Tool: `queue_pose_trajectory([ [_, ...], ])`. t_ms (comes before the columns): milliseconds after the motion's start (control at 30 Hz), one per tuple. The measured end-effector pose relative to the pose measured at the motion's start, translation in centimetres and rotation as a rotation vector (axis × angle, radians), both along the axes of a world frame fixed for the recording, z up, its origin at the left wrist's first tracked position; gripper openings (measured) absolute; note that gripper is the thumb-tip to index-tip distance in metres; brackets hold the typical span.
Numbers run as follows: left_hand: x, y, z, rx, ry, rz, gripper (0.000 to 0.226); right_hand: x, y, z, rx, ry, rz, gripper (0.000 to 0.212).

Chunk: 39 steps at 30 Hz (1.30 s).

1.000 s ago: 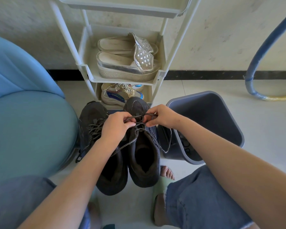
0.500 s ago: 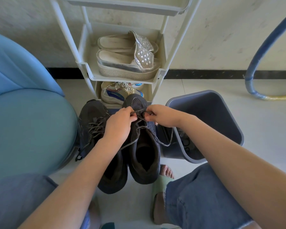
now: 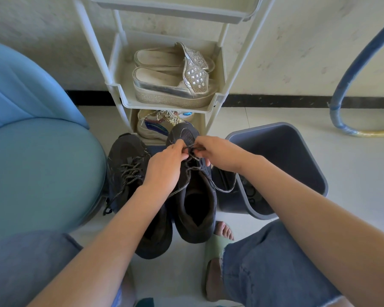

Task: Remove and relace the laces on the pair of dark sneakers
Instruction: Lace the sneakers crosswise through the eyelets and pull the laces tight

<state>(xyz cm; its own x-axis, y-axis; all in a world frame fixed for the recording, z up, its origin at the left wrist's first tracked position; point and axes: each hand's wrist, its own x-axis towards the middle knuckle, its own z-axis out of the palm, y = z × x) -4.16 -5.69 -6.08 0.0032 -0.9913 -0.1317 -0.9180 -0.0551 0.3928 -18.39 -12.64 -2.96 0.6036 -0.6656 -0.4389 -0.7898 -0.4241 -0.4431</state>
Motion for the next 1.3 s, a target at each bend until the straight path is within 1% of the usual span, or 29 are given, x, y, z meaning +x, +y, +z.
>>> queue_pose_trajectory([
  [167,-0.1,0.1,-0.1,0.032,0.036,0.003,0.014,0.2,-0.2,0.0,-0.041,0.117,0.042,0.006],
  [233,-0.1,0.1,-0.2,0.054,0.076,0.022,0.014,0.1,-0.2,-0.4,0.023,0.067,-0.017,0.007],
  [333,0.2,-0.1,-0.2,0.08,0.165,0.073,0.015,-1.0,-0.4,-0.4,0.193,-0.117,-0.196,0.012],
  [367,0.3,0.0,-0.1,0.085,0.189,0.08,0.017,-1.4,-0.5,-0.4,0.219,-0.151,-0.218,0.015],
  [433,0.6,0.0,0.0,0.088,0.22,0.084,0.023,-1.9,-0.6,-0.4,0.24,-0.154,-0.203,0.017],
  [533,0.8,0.1,-0.1,0.087,0.189,0.099,0.022,-1.6,-0.4,-0.7,0.236,-0.151,-0.189,0.015],
  [633,0.7,-0.1,0.0,0.079,0.169,0.12,0.018,-1.2,-0.3,-0.7,0.21,-0.142,-0.19,0.007],
  [667,0.5,-0.1,0.0,0.067,0.149,0.119,0.018,-1.1,-0.4,-0.7,0.201,-0.12,-0.18,0.007],
  [767,0.0,-0.1,0.1,0.029,0.071,0.098,0.021,-0.9,-0.6,-0.6,0.138,-0.028,-0.126,0.021],
  [833,-0.1,-0.1,0.0,0.012,0.025,0.081,0.022,-0.7,-0.5,-0.7,0.111,0.022,-0.101,0.022],
  [967,-0.2,-0.2,0.0,0.018,0.021,0.08,0.022,-0.3,-0.6,-0.6,0.079,0.078,-0.072,0.024],
  [1100,-0.3,-0.1,0.2,0.051,0.053,0.101,0.022,-0.3,-0.6,-0.5,0.095,0.085,-0.071,0.019],
  [1133,-0.3,-0.1,0.2,0.062,0.073,0.108,0.021,-0.3,-0.5,-0.5,0.1,0.07,-0.08,0.016],
  [1200,0.0,0.0,0.5,0.086,0.155,0.142,0.019,-0.7,-0.4,-0.2,0.124,-0.048,-0.166,0.005],
  [1267,0.5,0.1,0.9,0.102,0.274,0.209,0.019,-1.5,-0.6,0.4,0.116,-0.21,-0.311,0.007],
  [1300,0.8,0.2,1.2,0.096,0.303,0.229,0.016,-1.9,-0.6,0.7,0.111,-0.268,-0.356,0.007],
])
